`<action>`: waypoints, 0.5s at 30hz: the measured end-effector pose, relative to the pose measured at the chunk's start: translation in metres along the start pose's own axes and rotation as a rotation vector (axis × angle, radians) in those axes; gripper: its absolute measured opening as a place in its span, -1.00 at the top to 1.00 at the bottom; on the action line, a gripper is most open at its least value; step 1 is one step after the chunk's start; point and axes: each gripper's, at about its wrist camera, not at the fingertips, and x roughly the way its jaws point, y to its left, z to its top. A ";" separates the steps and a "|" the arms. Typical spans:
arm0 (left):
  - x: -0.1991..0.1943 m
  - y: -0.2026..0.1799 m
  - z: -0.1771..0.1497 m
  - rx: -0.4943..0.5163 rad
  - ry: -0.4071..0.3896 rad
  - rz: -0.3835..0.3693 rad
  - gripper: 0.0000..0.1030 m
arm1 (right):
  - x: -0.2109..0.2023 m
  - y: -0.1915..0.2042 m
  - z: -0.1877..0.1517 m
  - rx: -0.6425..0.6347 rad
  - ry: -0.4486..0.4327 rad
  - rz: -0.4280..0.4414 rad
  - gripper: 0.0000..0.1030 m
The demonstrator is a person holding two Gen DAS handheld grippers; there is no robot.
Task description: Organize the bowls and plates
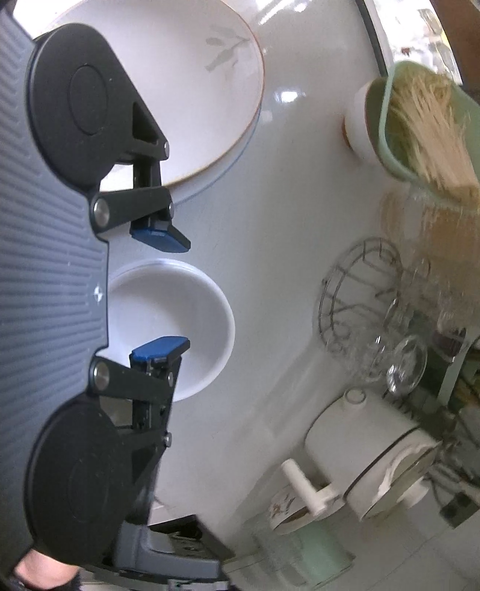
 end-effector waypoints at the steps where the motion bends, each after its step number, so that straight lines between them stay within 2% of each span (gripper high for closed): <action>1: 0.002 -0.002 -0.001 0.006 0.005 -0.009 -0.12 | -0.001 -0.002 0.001 0.005 -0.003 -0.004 0.63; 9: 0.026 -0.023 -0.008 0.063 0.060 -0.053 -0.12 | -0.017 -0.014 -0.004 0.049 -0.040 -0.060 0.69; 12: 0.035 -0.032 -0.012 0.109 0.075 -0.035 -0.12 | -0.022 -0.020 -0.007 0.062 -0.051 -0.072 0.71; 15: 0.046 -0.032 -0.014 0.095 0.103 -0.044 -0.12 | -0.027 -0.024 -0.010 0.069 -0.062 -0.083 0.71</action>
